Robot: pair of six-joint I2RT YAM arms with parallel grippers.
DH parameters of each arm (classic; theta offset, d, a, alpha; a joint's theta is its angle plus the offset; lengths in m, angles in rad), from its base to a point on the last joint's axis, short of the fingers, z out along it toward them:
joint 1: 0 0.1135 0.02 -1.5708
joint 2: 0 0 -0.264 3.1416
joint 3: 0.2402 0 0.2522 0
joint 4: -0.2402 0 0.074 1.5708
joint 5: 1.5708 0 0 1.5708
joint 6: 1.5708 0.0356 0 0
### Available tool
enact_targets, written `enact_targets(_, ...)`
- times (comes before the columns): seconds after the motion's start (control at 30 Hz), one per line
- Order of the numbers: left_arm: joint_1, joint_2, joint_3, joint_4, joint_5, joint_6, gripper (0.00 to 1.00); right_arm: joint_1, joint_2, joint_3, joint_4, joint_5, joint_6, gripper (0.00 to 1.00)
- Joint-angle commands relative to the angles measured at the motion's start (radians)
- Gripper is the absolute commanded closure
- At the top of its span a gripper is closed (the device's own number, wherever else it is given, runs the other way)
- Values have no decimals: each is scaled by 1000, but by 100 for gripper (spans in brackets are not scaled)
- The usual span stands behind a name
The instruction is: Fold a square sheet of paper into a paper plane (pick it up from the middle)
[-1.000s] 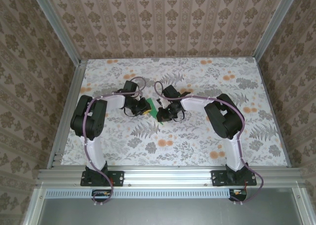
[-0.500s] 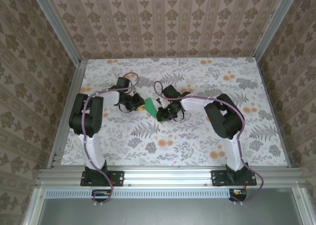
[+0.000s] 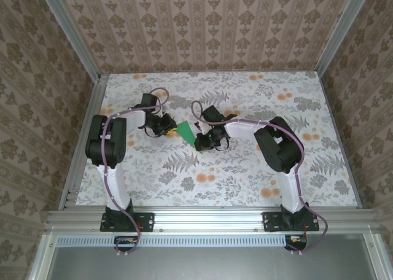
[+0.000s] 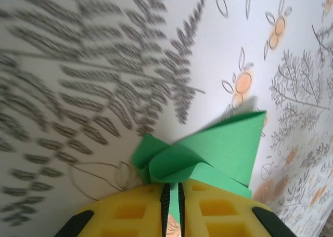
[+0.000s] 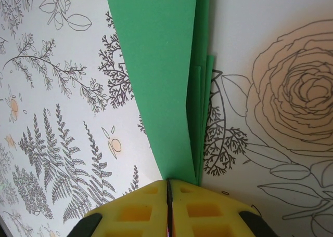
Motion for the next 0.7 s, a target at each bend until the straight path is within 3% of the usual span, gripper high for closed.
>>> enact_targets(0.0,54,43,38,6,-141,59,82,-10,72,-60,-182,132,-18,90)
enact_targets(0.47,76,92,154,-80,-194,106,82,-10,58,-76,-165,157,-11,90)
enact_targets(0.67,82,11,164,-101,-222,111,80,-4,12,-69,-136,136,-2,88)
